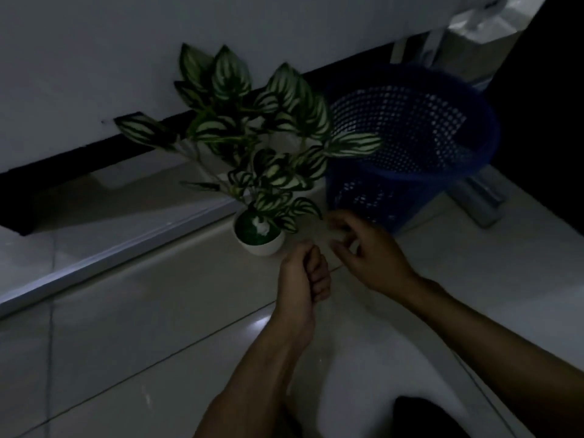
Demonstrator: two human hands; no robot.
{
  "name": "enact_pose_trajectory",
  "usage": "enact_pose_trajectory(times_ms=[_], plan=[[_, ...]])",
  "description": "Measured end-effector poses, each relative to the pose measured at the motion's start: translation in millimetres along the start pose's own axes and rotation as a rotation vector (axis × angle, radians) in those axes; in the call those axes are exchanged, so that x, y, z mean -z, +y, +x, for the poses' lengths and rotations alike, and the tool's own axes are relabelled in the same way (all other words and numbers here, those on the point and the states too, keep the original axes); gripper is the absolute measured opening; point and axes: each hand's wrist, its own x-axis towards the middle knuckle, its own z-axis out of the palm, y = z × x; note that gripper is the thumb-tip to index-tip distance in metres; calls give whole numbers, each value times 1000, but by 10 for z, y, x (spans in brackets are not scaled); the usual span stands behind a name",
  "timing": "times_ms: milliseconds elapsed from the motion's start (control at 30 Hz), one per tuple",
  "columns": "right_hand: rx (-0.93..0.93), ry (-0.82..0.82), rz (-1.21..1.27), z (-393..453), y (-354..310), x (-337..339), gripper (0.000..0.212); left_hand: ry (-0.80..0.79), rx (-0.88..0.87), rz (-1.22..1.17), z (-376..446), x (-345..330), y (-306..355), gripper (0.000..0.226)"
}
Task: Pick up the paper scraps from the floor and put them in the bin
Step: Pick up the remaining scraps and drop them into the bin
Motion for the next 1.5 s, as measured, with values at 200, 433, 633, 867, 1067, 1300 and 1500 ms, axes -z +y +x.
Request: enact_pose_trajectory(times_ms=[200, 433, 633, 867, 1067, 1300, 1500], plan=[[78, 333, -64, -169, -360, 767, 16, -231, -166, 70, 59, -749, 409, 45], [104, 464, -51, -47, -509, 1246, 9, -287, -357, 238, 74, -1377, 810, 38], [34, 470, -84, 8, -383, 1338, 4, -164, -510, 406, 170, -1556, 999, 28], [-5, 415, -69, -26, -271, 1333, 29, -78, -540, 619, 326, -1889, 1348, 28], [31, 543, 148, -74, -346, 1410, 59, -158, -210, 744, 379, -2134, 1333, 22], [18, 586, 160, -83, -381, 1549, 51, -148, -104, 585, 360, -2020, 1167, 49], [-47, 495, -5, -203, -508, 1604, 22, -154, -257, 618, 149, -1973, 1204, 43]])
